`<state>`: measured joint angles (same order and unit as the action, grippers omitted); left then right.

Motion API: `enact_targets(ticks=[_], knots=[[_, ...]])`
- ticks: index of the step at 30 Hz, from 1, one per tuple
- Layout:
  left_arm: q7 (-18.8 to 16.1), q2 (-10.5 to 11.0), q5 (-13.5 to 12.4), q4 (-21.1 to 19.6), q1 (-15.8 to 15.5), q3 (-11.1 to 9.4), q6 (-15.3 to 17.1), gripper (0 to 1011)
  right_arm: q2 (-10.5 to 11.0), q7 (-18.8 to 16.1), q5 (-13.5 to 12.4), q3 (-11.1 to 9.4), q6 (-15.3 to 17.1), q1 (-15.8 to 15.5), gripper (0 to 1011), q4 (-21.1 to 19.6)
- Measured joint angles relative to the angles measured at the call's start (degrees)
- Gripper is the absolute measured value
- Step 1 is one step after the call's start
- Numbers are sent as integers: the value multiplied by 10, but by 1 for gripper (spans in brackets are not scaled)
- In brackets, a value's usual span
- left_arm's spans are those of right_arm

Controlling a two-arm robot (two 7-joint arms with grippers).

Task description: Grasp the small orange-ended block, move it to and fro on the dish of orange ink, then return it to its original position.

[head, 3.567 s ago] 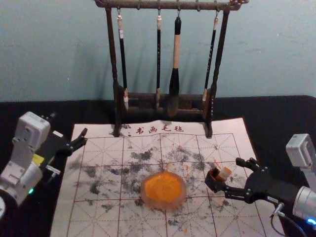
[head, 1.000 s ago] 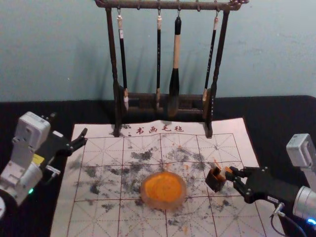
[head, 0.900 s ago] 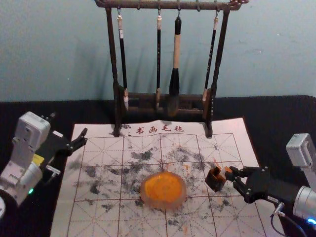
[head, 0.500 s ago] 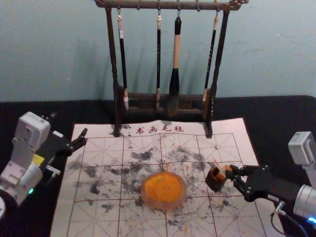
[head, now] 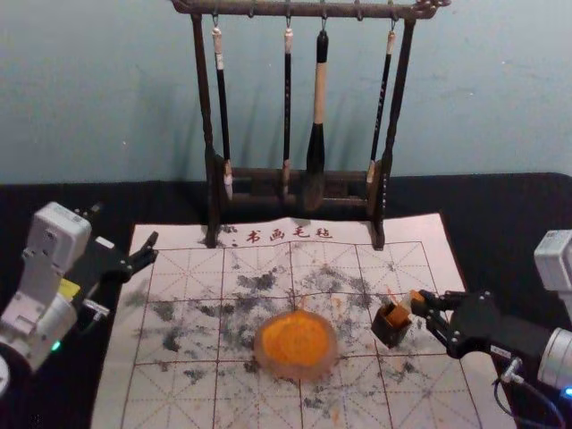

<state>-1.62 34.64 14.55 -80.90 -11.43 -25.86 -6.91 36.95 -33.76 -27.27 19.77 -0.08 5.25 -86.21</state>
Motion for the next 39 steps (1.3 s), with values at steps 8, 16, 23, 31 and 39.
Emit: enact_targets(ticks=[8, 16, 23, 31, 39], knots=[[0, 0, 0, 0, 0, 0, 0, 1001, 11, 4, -12, -14, -5, -14, 91, -31], [0, 0, 0, 0, 0, 0, 0, 1001, 13, 6, -15, -18, -8, -13, 91, -44], [0, 0, 0, 0, 0, 0, 0, 1001, 7, -2, -1, 0, -8, 13, 91, -38], [0, 0, 0, 0, 0, 0, 0, 1001, -6, -18, 20, 31, -8, 46, 91, -22], [0, 0, 0, 0, 0, 0, 0, 1001, -17, -42, 37, 64, -7, 78, 91, -2]])
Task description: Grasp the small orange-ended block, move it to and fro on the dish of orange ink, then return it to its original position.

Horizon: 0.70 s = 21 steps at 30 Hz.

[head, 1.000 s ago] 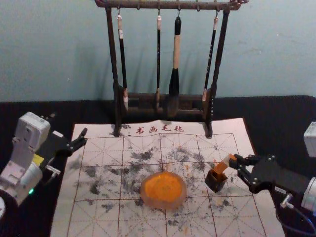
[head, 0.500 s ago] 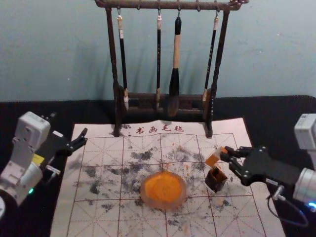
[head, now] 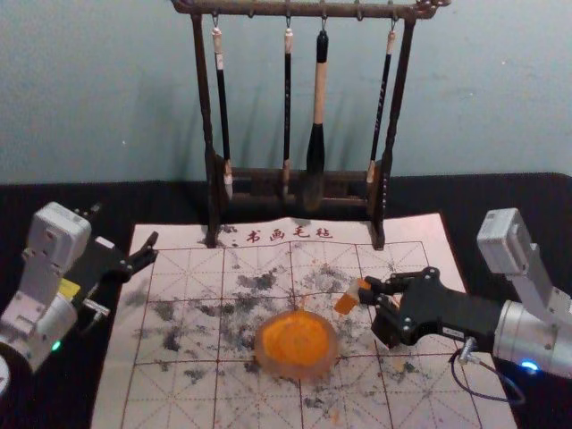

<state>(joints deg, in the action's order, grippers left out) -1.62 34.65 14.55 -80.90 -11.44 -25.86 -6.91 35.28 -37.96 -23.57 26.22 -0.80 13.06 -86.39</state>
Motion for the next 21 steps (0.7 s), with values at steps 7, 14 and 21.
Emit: enact_targets(ticks=[7, 14, 21], knots=[[0, 0, 0, 0, 0, 0, 0, 1001, -6, -25, 9, 28, -3, 25, 91, 17], [0, 0, 0, 0, 0, 0, 0, 1002, -6, -48, 16, 53, -7, 39, 90, 26], [0, 0, 0, 0, 0, 0, 0, 1001, -3, -59, 28, 76, -9, 52, 91, 28]])
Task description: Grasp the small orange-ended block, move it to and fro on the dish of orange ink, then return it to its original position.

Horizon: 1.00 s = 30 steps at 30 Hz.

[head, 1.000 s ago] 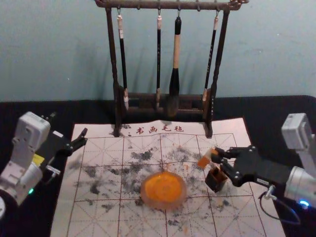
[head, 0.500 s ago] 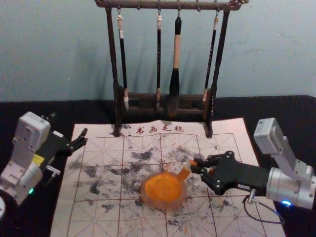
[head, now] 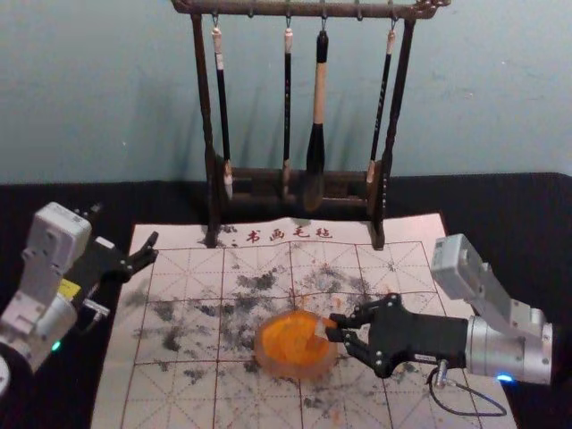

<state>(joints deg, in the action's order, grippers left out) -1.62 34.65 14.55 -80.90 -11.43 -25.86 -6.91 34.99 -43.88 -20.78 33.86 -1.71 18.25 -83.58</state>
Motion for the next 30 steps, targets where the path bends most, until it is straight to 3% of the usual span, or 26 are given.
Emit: enact_targets(ticks=[30], knots=[[0, 0, 0, 0, 0, 0, 0, 1001, -12, 0, 36, 40, 9, 35, 91, 21]])
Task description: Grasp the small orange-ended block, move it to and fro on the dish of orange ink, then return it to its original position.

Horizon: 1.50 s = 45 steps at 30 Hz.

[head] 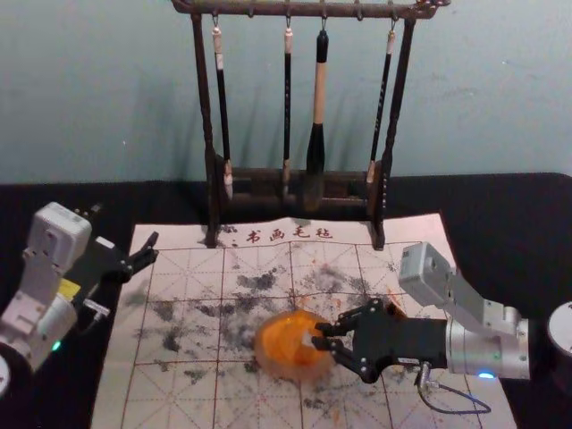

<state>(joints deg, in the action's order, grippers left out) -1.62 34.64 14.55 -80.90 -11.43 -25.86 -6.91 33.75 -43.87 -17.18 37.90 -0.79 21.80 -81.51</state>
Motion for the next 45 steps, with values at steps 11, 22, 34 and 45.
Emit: enact_targets(ticks=[11, 22, 34, 45], knots=[[0, 0, 0, 0, 0, 0, 0, 1001, -13, 7, 13, 6, 3, 15, 91, 13], [0, 0, 0, 0, 0, 0, 0, 1001, -29, 24, 31, 5, 12, 33, 91, 38], [0, 0, 0, 0, 0, 0, 0, 1001, -23, 27, 34, -5, 21, 30, 91, 32], [0, 0, 0, 0, 0, 0, 0, 1001, 4, 26, 31, -13, 30, 11, 91, -7]])
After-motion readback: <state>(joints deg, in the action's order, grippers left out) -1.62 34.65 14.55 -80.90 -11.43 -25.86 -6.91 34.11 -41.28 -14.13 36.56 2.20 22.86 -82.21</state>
